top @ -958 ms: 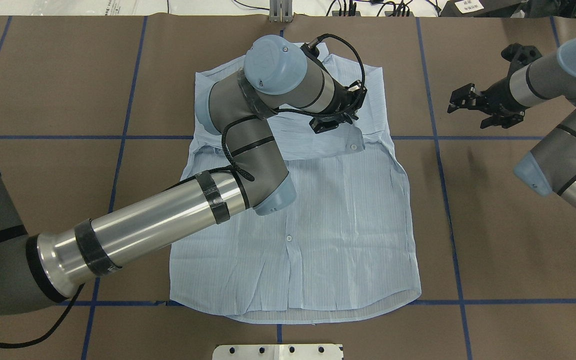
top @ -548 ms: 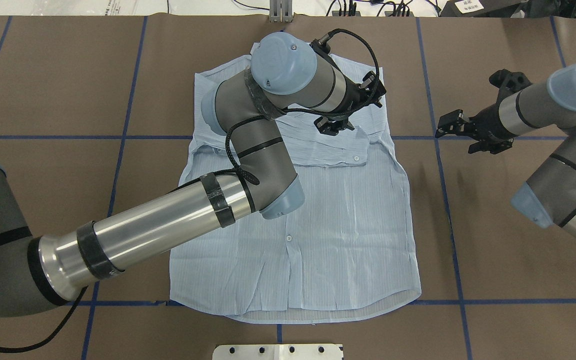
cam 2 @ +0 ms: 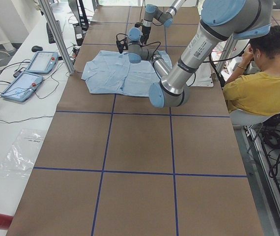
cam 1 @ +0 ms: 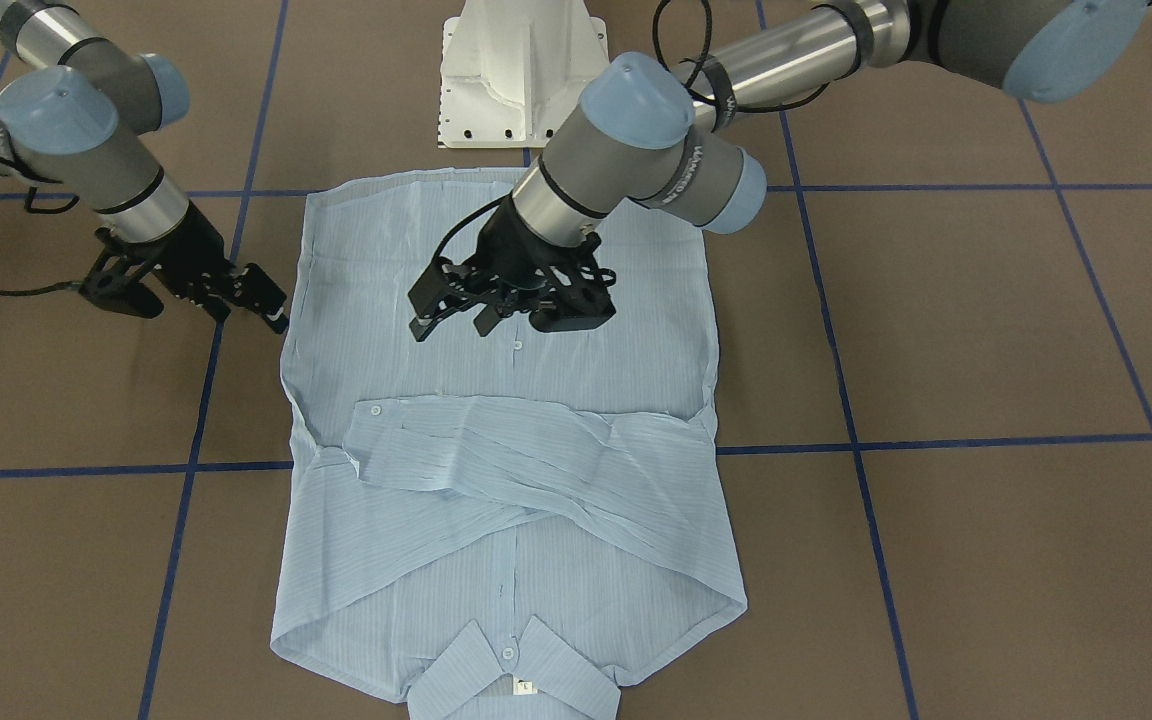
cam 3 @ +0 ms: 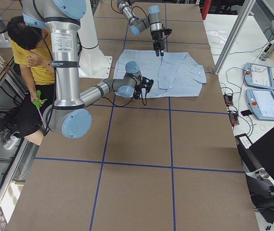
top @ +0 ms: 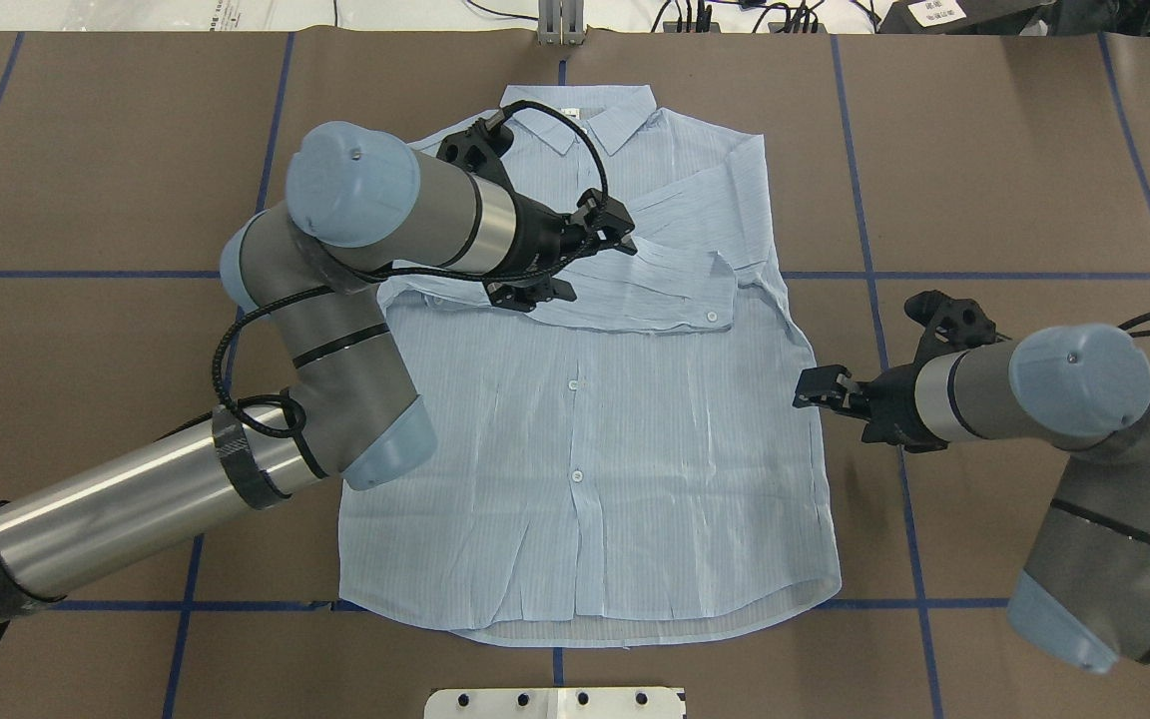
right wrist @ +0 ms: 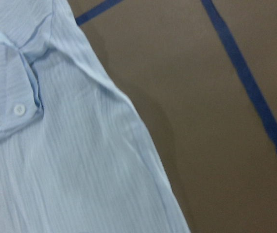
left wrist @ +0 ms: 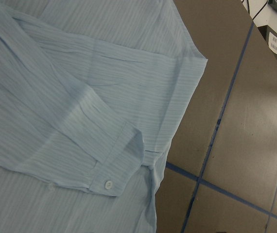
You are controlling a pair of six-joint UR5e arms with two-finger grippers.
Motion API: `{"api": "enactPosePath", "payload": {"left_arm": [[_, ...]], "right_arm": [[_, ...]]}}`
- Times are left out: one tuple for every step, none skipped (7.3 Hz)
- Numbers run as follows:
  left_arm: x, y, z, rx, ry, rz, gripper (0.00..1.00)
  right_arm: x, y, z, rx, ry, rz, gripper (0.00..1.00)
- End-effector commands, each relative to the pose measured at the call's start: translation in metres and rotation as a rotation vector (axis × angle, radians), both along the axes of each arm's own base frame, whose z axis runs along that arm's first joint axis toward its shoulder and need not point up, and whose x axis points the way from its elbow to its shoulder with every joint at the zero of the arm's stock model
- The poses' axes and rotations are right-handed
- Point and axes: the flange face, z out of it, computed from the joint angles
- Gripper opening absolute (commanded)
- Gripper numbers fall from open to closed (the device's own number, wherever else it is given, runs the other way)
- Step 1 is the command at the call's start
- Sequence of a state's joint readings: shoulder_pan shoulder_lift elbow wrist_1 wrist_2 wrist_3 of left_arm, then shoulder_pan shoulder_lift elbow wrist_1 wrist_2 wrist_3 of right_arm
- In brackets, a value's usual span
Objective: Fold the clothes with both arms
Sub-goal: 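Release the sleeve with the left gripper while the right gripper moves to the hem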
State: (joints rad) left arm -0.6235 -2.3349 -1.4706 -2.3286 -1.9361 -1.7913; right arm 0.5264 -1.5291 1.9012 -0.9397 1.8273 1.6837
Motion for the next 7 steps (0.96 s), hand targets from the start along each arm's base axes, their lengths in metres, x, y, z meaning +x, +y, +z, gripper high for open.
{"api": "enactPosePath", "payload": {"left_arm": [[-0.028,-0.01,0.018,0.025,-0.017,-0.035,0.85],[-0.034,-0.008,0.011,0.035,-0.004,-0.041,0.85],[-0.035,-0.01,0.015,0.038,-0.01,-0.076,0.85],[-0.034,-0.009,0.015,0.038,-0.011,-0.077,0.85],[-0.035,-0.009,0.015,0.038,-0.011,-0.077,0.85],[-0.037,-0.009,0.012,0.042,-0.006,-0.081,0.85],[-0.037,-0.008,0.013,0.041,-0.007,-0.081,0.85]], "right_arm": [[-0.02,0.065,-0.038,-0.097,0.042,-0.009,0.96],[-0.032,0.092,-0.034,-0.151,0.056,0.005,0.93],[-0.035,0.109,-0.021,-0.154,0.086,0.024,0.91],[-0.033,0.118,-0.008,-0.176,0.111,0.031,0.88],[-0.028,0.12,-0.003,-0.18,0.123,0.031,0.83],[-0.029,0.121,-0.002,-0.183,0.123,0.03,0.73],[-0.03,0.122,-0.002,-0.183,0.123,0.027,0.7]]}}
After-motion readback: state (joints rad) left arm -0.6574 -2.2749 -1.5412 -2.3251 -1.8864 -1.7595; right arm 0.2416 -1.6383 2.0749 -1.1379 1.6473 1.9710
